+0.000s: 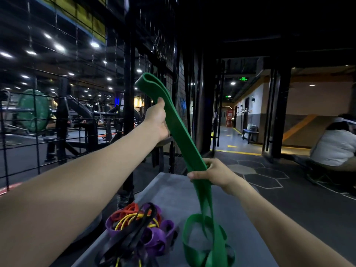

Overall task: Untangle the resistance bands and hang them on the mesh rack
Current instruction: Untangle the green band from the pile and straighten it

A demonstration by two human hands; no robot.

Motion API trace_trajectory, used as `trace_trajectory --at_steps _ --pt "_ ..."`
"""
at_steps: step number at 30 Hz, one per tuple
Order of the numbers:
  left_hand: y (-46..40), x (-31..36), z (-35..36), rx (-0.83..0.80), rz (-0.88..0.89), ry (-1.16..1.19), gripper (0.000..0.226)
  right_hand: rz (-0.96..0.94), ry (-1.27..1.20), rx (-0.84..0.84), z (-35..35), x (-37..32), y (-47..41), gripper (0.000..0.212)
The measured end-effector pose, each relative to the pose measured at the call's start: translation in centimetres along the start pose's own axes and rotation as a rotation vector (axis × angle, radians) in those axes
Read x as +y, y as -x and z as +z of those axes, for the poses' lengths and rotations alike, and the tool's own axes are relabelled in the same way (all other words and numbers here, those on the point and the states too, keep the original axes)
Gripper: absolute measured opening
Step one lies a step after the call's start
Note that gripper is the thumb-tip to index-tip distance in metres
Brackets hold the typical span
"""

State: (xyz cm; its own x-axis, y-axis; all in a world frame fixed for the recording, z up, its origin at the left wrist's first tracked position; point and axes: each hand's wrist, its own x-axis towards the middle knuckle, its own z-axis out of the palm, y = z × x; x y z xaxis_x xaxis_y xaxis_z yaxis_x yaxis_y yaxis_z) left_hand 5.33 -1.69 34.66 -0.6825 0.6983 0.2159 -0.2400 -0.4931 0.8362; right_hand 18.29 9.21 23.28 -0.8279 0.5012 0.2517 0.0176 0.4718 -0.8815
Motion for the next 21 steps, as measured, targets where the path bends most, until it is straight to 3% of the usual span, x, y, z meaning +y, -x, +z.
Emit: trace_trajectory --at_steps 3,8,12,16,21 --pt "-0.4 0.0 -1.1 0.028 -0.004 0.028 0.042 0.011 0.004 -0.057 -0.1 -0.2 0.1 0.013" --pt "-0.9 -0.5 -2.1 0.079 0.020 0.016 0.038 0.014 -0.052 -0.214 0.2 0.1 0.6 0.012" --pt "-1.0 -0.5 -2.1 0.122 0.009 0.054 0.032 -0.035 -0.124 -0.220 0.6 0.4 0.8 0.016" --pt "-0.7 -0.8 -0.8 0.141 0.010 0.048 0.033 -0.126 0.027 -0.156 1.9 0.6 0.4 0.013" --pt "-2.1 -0.7 -1.1 0.196 0.096 -0.127 0.039 -0.189 0.405 0.095 2.1 1.6 0.9 0.032"
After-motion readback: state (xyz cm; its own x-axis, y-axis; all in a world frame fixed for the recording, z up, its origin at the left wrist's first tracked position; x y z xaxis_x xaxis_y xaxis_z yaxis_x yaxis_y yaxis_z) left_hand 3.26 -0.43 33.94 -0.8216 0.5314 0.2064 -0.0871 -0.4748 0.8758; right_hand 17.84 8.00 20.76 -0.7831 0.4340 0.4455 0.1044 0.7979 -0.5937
